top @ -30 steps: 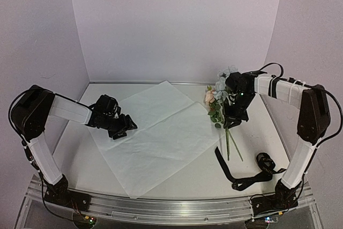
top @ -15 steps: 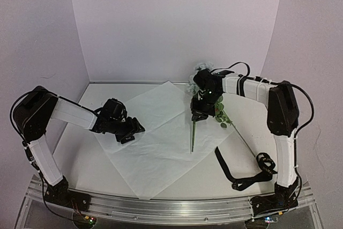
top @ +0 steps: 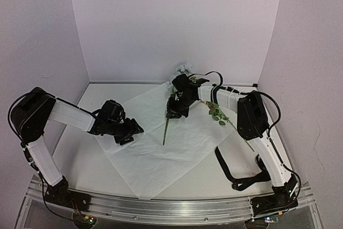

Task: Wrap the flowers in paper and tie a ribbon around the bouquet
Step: Place the fake flower on the flattened wrapping paper.

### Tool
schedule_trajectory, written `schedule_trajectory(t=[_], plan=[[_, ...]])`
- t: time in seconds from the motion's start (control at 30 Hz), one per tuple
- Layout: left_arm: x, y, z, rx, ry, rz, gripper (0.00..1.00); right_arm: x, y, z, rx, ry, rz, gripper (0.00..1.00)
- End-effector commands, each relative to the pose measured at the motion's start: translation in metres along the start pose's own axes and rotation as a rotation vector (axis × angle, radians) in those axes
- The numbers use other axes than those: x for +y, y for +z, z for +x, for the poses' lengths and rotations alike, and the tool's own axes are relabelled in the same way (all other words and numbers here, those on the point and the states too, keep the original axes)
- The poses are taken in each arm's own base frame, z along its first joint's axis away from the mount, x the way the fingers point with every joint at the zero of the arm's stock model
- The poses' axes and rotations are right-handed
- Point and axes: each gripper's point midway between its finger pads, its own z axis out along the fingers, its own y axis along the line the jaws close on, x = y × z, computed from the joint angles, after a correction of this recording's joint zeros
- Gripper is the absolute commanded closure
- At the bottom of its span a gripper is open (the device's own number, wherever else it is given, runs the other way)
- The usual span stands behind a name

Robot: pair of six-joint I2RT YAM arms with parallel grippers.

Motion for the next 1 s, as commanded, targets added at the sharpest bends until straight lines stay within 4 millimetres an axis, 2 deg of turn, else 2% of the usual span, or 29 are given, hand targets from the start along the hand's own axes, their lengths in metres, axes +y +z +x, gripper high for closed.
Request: schedule_trajectory(t=[0.0,0.1,0.2,0.3,0.43,0.53,0.7,0.8,0.97], plan=[[-0.016,-0.01,-0.004,-0.024,0.024,0.047,0.3,0.02,0.011,-0.006,0.002,-0.007,-0.084,0.91],[-0.016,-0.009,-0.004,-0.025,0.025,0.044,0.3,0.022,0.01,-0.001,0.023,-0.012,-0.097,0.65],[-0.015,-0.008,-0.005,-0.027,0.025,0.043,0.3,0.023,-0.005,0.005,0.041,-0.035,-0.089,0.43],[-0.015,-0.007,-0.005,-0.026,0.022,0.044,0.3,0.024,-0.032,0.013,0.059,-0.089,-0.069,0.32],[-0.016,-0.009,-0.006,-0.031,0.028,0.043,0.3,0.011,-0.072,0.025,0.074,-0.178,-0.015,0.26],[-0.016,-0.01,-0.006,-0.034,0.028,0.042,0.3,-0.021,-0.102,0.024,0.073,-0.183,0.043,0.24],[-0.016,-0.011,-0.006,-0.034,0.028,0.044,0.3,-0.093,-0.137,0.024,0.072,-0.171,0.15,0.25],[-0.016,-0.013,-0.005,-0.035,0.03,0.042,0.3,-0.14,-0.146,0.029,0.084,-0.24,0.253,0.25],[-0.018,-0.015,-0.006,-0.035,0.032,0.043,0.3,-0.184,-0.154,0.011,0.074,-0.274,0.334,0.27]])
